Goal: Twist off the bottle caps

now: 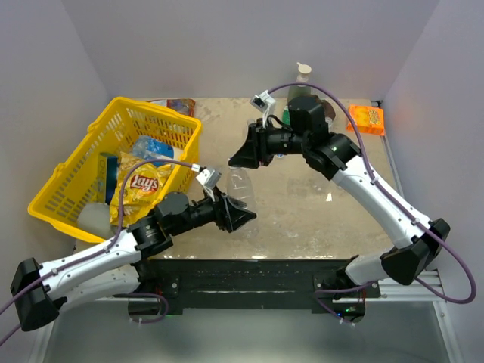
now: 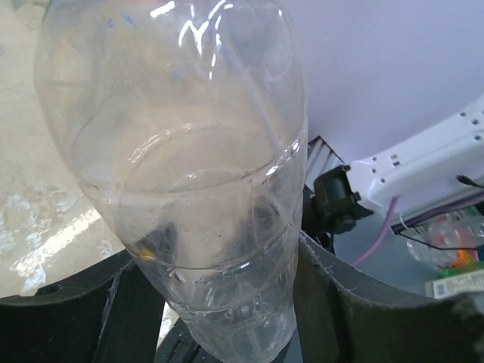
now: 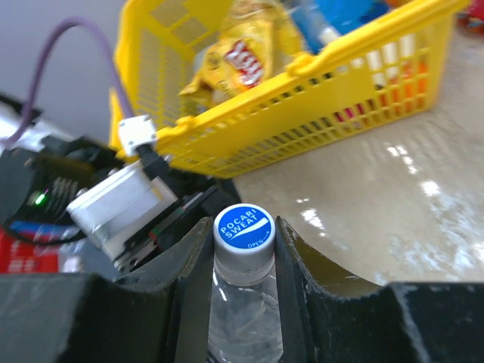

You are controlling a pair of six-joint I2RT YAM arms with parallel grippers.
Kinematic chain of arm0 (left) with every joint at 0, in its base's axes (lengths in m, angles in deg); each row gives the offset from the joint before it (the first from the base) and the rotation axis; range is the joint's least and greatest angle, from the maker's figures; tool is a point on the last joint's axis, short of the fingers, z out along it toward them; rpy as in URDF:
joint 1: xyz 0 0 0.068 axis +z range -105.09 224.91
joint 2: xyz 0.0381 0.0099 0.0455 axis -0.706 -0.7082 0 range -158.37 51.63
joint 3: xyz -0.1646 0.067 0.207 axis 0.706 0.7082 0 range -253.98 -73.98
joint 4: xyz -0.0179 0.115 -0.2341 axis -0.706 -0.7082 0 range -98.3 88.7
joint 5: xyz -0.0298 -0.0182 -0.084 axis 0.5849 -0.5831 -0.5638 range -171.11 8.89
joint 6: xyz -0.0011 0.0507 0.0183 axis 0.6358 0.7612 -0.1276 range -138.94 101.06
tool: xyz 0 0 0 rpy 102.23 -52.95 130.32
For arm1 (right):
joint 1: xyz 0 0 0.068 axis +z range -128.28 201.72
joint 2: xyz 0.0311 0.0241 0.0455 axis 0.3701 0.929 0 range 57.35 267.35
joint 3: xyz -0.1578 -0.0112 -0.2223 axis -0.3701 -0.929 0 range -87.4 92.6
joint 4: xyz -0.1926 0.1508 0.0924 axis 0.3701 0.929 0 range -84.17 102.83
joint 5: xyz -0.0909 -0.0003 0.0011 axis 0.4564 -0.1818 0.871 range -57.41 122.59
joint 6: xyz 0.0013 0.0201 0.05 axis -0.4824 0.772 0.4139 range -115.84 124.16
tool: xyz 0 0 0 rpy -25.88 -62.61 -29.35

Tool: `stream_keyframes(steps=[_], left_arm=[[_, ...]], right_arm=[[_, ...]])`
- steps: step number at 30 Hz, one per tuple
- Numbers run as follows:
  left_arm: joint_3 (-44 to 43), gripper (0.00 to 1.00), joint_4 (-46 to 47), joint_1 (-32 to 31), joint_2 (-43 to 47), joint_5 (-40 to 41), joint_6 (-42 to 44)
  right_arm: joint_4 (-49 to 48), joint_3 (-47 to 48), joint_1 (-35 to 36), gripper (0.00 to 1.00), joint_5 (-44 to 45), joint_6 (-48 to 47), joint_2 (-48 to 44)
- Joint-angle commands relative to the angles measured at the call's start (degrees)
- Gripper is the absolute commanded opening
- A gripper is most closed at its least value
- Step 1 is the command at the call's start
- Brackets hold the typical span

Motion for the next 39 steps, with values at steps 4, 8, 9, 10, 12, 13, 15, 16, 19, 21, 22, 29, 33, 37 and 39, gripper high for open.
stream_keyframes(steps=[4, 8, 9, 10, 12, 13, 15, 16, 19, 21, 22, 29, 33, 37, 39], left_arm=[[1.63, 0.26, 11.51, 1.56, 5.0, -14.71, 2.91], [0.93, 0.25, 11.42, 1.82, 4.82, -18.67, 2.82], [0.84, 0.26, 11.34, 1.82, 4.65, -18.85, 2.74], [0.84, 0.26, 11.34, 1.82, 4.56, -18.85, 2.74], [0.93, 0.26, 11.16, 1.82, 4.47, -18.15, 2.65], [0.84, 0.26, 10.72, 1.82, 4.47, -17.45, 2.65], [0.93, 0.26, 10.2, 1.82, 4.38, -16.48, 2.65], [0.93, 0.26, 9.84, 1.82, 4.38, -15.87, 2.65], [1.19, 0.26, 8.27, 1.82, 4.3, -13.85, 2.82], [1.28, 0.26, 7.73, 1.82, 4.3, -13.14, 2.91], [1.28, 0.26, 7.12, 1.82, 4.3, -12.44, 3.17], [-0.38, 0.27, 0.02, 1.74, 2.29, -2.52, 2.3], [-5.3, 0.27, -8.61, 1.39, -2.03, 4.0, 1.85], [-5.84, 0.27, -6.17, 1.03, -4.05, 4.0, 1.16], [-5.93, 0.26, -5.54, 0.95, -4.49, 3.91, 0.8]], right_arm=[[-6.69, -2.74, -4.48, 0.11, -32.85, -1.89, 1.36], [-6.96, -2.66, -4.84, 0.11, -37.97, -2.6, 1.72], [-7.04, -2.57, -4.92, 0.11, -38.58, -2.95, 1.72], [-7.13, -2.57, -5.01, 0.13, -38.5, -3.04, 1.54], [-6.96, -2.48, -5.1, 0.19, -36.67, -3.04, 1.28], [-6.87, -2.48, -5.19, 0.24, -35.7, -2.95, 1.1], [-6.96, -2.4, -5.98, 0.46, -33.07, -2.6, -0.03], [-7.13, -2.48, -6.33, 0.52, -30.18, -2.42, -0.56], [-11.86, -4.75, -9.31, 0.65, -28.92, 1.78, -2.93], [-17.38, -6.34, -12.03, 0.71, -28.75, 6.97, -4.34], [-18.2, -6.96, -12.83, 0.74, -28.05, 8.03, -5.31], [-15.66, -6.0, -13.8, 0.64, -15.04, 10.48, -8.47], [-13.13, -6.89, -12.75, 0.49, -6.63, 11.12, -9.18], [-3.46, -2.58, -8.71, 0.5, 2.42, 4.62, -7.78], [2.16, 0.4, -5.46, 0.51, 6.92, 1.72, -6.12]])
